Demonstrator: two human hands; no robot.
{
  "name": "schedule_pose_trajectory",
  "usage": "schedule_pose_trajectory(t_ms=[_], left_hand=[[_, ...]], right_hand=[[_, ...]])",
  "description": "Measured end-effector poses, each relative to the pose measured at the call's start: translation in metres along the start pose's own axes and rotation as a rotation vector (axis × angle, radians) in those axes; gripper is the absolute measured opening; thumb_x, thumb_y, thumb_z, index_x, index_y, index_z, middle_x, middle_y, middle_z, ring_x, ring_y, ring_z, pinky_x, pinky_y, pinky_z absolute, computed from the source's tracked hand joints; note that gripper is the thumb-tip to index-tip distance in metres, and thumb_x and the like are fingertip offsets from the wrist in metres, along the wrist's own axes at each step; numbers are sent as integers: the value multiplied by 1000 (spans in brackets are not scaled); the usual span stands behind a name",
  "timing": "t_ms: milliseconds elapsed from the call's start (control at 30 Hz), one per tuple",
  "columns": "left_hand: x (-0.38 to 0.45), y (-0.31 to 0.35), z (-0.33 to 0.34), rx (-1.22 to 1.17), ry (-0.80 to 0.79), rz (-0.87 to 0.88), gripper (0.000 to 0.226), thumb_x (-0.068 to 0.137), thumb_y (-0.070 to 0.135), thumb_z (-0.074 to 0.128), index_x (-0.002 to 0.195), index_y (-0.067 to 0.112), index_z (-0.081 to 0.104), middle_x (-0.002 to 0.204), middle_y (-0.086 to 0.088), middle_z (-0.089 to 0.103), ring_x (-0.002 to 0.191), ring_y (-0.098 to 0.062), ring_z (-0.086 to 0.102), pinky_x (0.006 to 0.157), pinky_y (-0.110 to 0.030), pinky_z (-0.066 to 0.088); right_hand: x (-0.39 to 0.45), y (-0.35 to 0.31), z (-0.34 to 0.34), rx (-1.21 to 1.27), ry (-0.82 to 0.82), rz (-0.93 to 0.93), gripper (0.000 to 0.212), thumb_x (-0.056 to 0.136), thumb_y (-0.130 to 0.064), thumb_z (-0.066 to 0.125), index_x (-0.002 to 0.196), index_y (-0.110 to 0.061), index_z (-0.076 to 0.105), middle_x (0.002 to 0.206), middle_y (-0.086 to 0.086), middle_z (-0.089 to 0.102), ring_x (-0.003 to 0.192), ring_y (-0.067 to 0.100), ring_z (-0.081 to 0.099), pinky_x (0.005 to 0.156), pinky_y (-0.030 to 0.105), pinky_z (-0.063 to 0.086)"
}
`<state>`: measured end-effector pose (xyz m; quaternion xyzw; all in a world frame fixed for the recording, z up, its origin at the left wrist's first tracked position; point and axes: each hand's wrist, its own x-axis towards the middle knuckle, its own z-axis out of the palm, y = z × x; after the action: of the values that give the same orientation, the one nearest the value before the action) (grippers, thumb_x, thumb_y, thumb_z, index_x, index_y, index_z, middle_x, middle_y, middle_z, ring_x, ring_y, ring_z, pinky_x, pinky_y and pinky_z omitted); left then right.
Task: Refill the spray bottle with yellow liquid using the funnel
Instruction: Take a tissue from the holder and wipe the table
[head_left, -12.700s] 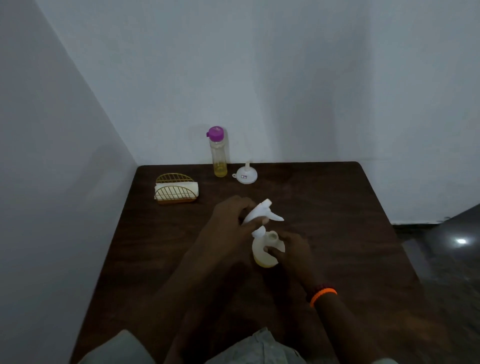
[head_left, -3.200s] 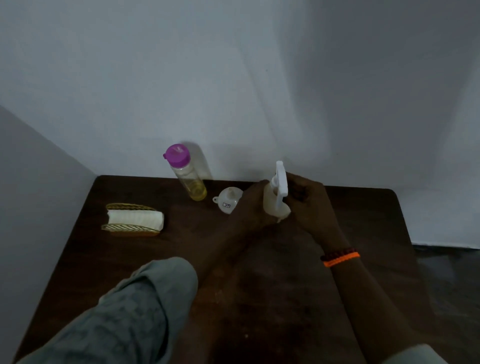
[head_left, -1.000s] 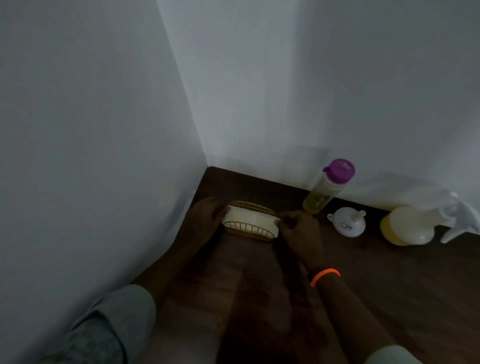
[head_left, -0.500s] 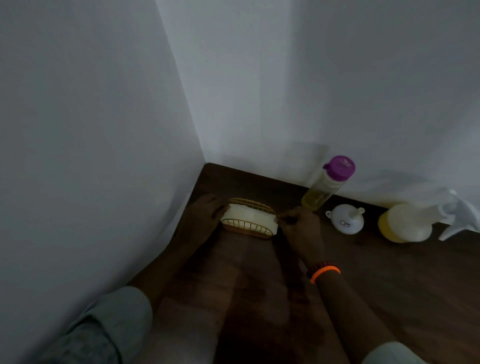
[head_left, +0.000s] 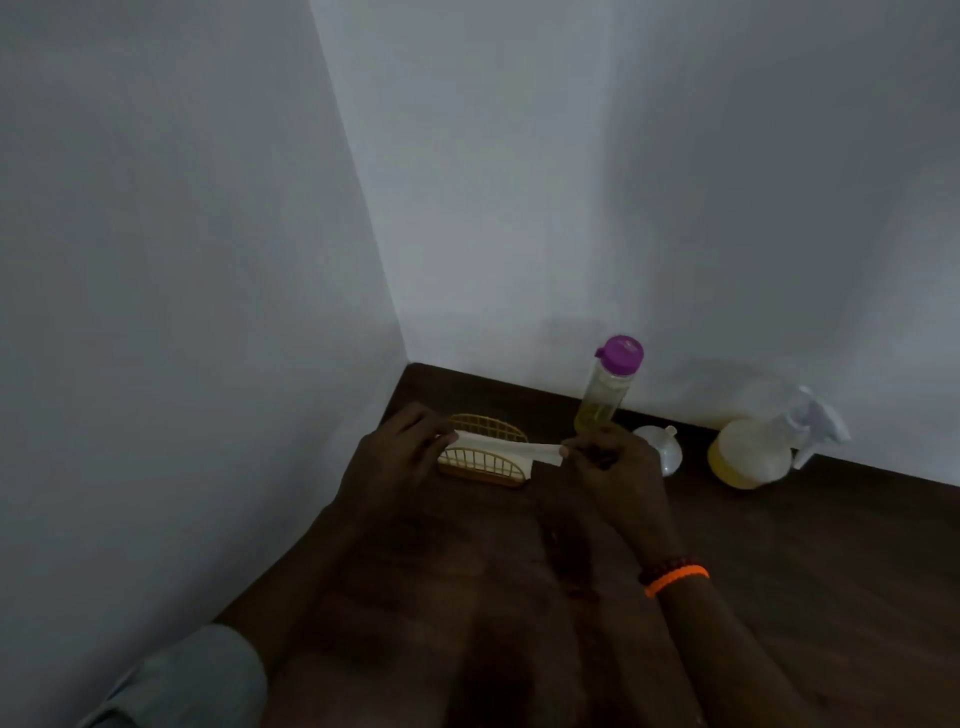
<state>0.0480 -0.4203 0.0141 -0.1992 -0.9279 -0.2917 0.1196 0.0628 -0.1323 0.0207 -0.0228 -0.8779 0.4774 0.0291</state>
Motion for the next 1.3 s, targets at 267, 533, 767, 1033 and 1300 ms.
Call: schedule_pose_trajectory(t_ms=[267, 533, 767, 1033, 1300], left_hand=[[-22, 67, 15, -110, -95, 14, 12, 95, 32, 61, 100, 24, 68, 107, 9, 64, 97, -2, 59, 84, -20, 52], [-28, 123, 80, -223, -343, -52, 3, 92, 32, 67, 92, 33, 64, 91, 17, 61, 84, 1, 59, 74, -22, 51], [1, 153, 126, -164, -234, 47, 12, 94, 26, 64, 103, 21, 69, 105, 9, 60, 91, -1, 56, 77, -16, 47], [-44, 134, 168, 31, -428, 154, 24, 93, 34, 59, 110, 23, 72, 114, 5, 67, 102, -10, 59, 89, -31, 52], [-76, 173, 217, 213, -490, 307, 46, 89, 21, 47, 128, 2, 64, 135, -17, 62, 128, -29, 58, 110, -45, 45]], right_hand=[[-57, 12, -73, -50, 23, -22, 6, 81, -17, 80, 85, -20, 77, 82, -14, 71, 83, -4, 66, 69, 8, 50], [-96, 65, -137, -150, -201, 176, 8, 83, -19, 78, 81, -26, 75, 82, -12, 72, 81, -7, 65, 67, 11, 50], [-81, 113, -167, -248, -102, 106, 11, 85, -15, 75, 95, -16, 78, 95, -5, 71, 90, 5, 64, 79, 19, 50], [-115, 165, -132, -530, -296, 274, 24, 93, -23, 61, 115, -18, 70, 120, 2, 63, 113, 20, 61, 90, 24, 44], [-138, 152, -65, -483, -302, 95, 55, 98, -24, 36, 145, 4, 42, 156, 19, 36, 144, 29, 39, 118, 31, 24]])
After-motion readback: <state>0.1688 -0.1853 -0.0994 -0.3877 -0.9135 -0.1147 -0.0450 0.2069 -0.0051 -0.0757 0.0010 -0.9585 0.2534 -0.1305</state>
